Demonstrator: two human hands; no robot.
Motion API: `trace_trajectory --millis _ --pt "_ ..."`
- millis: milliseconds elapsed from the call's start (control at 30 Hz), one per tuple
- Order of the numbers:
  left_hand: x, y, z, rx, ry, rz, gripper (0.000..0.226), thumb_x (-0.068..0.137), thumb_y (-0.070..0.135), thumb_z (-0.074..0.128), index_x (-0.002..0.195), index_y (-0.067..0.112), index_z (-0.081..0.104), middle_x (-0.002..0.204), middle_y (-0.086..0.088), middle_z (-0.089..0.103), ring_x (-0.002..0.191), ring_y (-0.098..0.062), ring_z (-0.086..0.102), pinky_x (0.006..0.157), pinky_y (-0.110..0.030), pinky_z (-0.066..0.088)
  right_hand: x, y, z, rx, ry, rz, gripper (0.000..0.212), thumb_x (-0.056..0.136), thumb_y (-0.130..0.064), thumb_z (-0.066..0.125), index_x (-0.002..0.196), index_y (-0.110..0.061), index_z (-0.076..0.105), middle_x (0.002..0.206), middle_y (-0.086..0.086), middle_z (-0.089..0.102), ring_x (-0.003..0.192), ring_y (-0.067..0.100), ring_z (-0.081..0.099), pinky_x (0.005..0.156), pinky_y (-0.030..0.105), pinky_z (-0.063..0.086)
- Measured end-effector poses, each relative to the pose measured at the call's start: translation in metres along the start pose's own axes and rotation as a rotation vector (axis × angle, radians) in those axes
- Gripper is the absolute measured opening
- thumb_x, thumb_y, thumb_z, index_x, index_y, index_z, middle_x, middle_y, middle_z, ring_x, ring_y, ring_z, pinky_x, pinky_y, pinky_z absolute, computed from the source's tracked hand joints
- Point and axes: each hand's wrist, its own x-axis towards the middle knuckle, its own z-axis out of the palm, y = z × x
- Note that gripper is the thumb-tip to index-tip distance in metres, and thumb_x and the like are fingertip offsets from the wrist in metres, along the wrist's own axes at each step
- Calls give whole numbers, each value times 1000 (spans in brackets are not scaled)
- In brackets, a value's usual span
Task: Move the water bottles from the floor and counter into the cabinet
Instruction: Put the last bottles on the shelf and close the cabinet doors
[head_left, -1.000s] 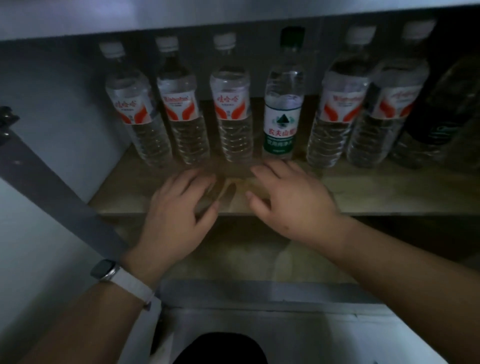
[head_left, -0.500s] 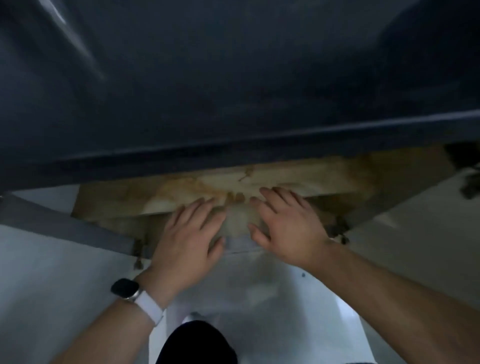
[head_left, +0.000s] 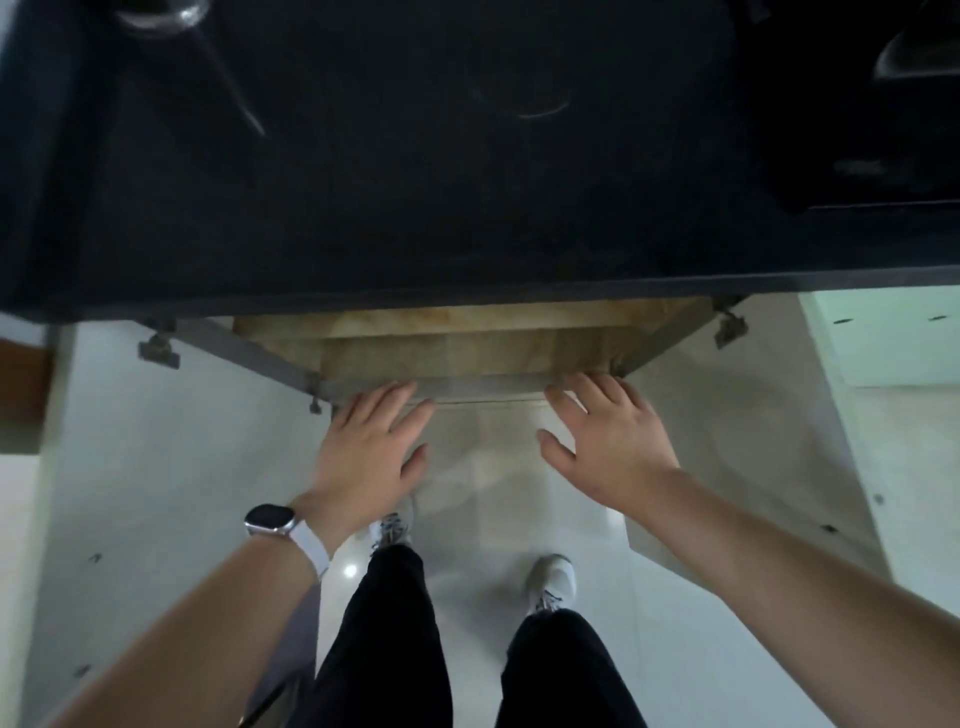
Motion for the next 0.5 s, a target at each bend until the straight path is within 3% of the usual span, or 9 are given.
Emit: trace_trajectory --millis 167,300,500 --pt "-36 10 -51 71 -114 -263 52 93 36 59 142 19 53 146 -12 51 135 -33 46 112 -51 36 -36 25 -42 -46 -57 8 54 94 -55 40 136 -23 49 140 3 48 127 28 44 107 41 35" --pt "-71 2 -86 57 -85 -487 48 90 28 65 135 14 56 141 -17 53 131 -39 47 106 -53 39 -56 48 -71 -88 -50 75 56 96 -57 30 138 -23 44 145 3 42 133 26 38 108 41 33" --pt "-112 -34 -118 86 -126 -695 54 95 37 58 144 16 48 153 -15 43 140 -37 37 111 -54 35 -76 70 -87 -136 -66 211 57 97 -57 32 142 -23 41 149 8 36 138 30 32 110 45 33"
